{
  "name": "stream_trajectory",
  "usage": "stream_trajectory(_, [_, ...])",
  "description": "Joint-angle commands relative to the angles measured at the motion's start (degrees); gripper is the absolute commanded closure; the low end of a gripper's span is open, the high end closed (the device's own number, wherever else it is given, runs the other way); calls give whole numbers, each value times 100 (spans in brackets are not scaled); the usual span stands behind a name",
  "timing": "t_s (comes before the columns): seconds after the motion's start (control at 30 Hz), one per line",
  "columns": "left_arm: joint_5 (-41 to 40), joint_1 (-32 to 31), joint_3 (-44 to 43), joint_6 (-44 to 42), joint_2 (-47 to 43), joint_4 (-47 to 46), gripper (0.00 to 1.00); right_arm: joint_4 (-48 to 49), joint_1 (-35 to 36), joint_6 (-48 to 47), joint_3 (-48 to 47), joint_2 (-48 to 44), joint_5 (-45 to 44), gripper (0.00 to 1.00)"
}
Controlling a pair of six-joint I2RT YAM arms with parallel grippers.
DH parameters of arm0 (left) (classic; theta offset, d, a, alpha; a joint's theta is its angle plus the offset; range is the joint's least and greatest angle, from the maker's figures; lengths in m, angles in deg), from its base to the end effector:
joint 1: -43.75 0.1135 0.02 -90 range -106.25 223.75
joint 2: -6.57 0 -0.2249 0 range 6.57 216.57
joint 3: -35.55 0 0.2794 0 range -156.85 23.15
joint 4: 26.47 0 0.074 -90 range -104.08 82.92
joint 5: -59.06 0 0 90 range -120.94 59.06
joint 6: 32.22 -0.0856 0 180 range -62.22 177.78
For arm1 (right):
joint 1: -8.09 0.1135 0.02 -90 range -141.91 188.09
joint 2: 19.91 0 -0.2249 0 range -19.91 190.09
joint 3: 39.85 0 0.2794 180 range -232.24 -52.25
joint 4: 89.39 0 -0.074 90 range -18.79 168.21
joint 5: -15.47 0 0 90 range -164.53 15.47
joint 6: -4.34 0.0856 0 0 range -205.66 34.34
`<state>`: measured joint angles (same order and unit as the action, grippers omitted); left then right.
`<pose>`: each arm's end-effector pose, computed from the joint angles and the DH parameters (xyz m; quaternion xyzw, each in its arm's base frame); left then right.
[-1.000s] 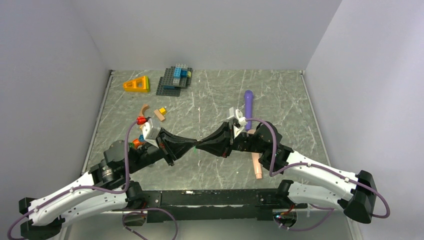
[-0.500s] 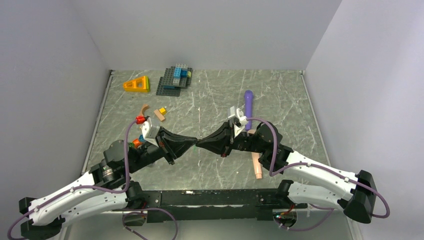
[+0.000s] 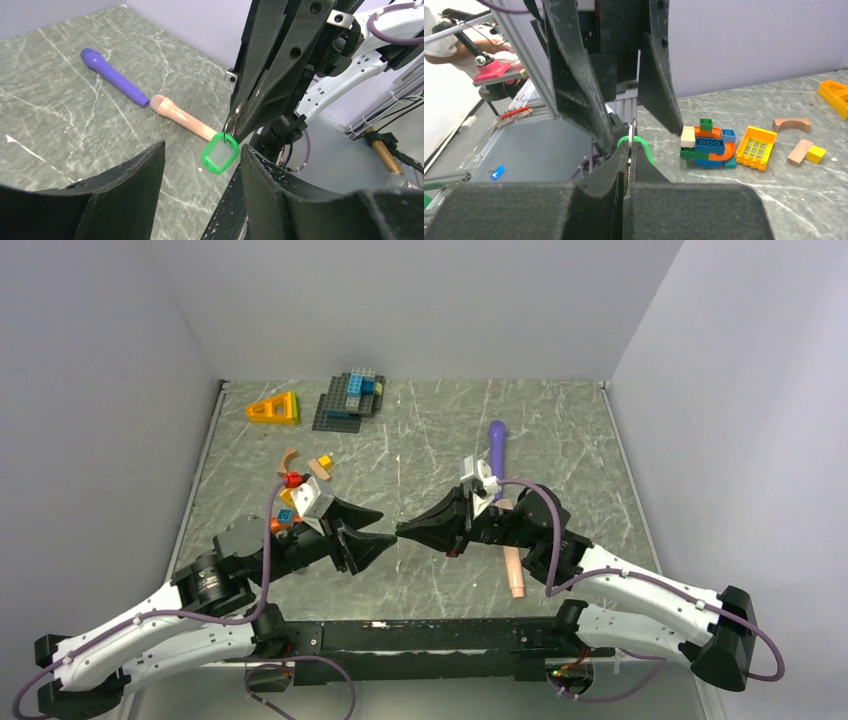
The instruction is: Remove the keys from the keyring
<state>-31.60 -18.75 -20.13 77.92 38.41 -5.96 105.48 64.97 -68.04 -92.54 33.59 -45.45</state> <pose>0.1135 -0.2158 0.3543 0.2440 0.6414 -0.4773 0.5489 0.1345 0.2823 0.3265 -0.3865 0.4944 0.5848 0.5139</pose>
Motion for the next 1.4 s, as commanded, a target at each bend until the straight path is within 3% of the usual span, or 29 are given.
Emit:
stream_trajectory(0.0, [-154, -17, -889, -516, 125, 1052, 40, -585, 7, -261, -155, -99, 357, 100])
stream_trajectory(0.33, [803, -17, -1547, -1215, 532, 2178, 50, -1307, 14, -485, -408, 145, 584, 100])
stream_trajectory(0.63, [1055, -17, -1528, -1438, 926, 2178, 53, -1370, 7, -598, -502, 175, 678, 100])
stream_trajectory(0.8, [1067, -17, -1545, -1490, 1042, 2150, 67, -1386, 9, -595, -519, 191, 740, 100])
stream_trajectory(1.03, [1266, -17, -1443, -1450, 991, 1940, 100, -1345, 15, -562, -517, 130, 757, 100])
stream_trajectory(1.37, [1429, -17, -1028, -1051, 740, 1220, 100, -690, 16, -348, -279, -41, 619, 100])
